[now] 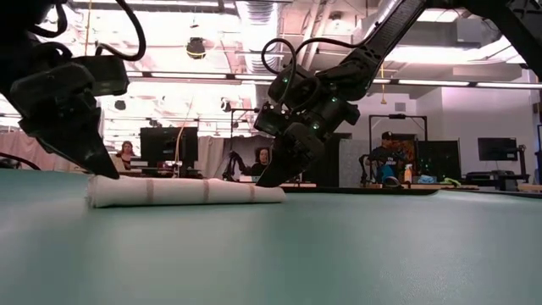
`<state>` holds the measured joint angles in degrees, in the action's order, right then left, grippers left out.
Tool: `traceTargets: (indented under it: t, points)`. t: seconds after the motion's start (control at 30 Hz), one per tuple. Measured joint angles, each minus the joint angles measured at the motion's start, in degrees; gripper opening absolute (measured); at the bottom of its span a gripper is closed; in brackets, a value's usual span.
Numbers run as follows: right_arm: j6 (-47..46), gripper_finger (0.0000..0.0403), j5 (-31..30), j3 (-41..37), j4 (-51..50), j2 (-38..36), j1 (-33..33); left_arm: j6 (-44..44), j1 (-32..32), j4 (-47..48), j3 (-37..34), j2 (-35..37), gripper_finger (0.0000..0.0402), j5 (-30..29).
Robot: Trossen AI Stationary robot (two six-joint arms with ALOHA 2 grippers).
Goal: Roll towel
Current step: Roll the white towel
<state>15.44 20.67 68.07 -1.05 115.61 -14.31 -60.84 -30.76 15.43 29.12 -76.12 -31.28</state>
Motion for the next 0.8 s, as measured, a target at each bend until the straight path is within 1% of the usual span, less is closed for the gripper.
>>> traceTargets:
  t: [0.1,0.27,0.4,0.6,0.73,0.8]
  points:
    - [0.0,0.0014,0.0,0.0,-0.6,0.0,0.0,-1.4,0.0,0.4,-0.8,0.0,0.0,0.4]
    - [-0.4,0.0014,0.0,0.0,-0.7,0.0,0.0,-4.7,0.0,-1.1,-4.6,0.3,0.0,2.5]
    - [-1.0,0.0021,0.0,-0.1,0.5,0.0,0.1,-6.4,-0.1,-2.1,-6.5,0.4,0.0,2.2]
    - [-0.4,0.0042,0.1,-0.1,1.6,-0.9,-0.2,-5.0,0.0,-3.6,-7.2,0.4,0.0,2.2]
    - [2.5,0.005,0.1,-0.1,2.3,-3.4,-0.6,-5.0,0.0,-3.7,-7.2,0.4,0.0,2.5]
    - [4.5,0.0054,1.3,-0.1,2.6,-5.2,-0.9,-4.8,0.0,-3.7,-7.2,0.3,0.0,2.8]
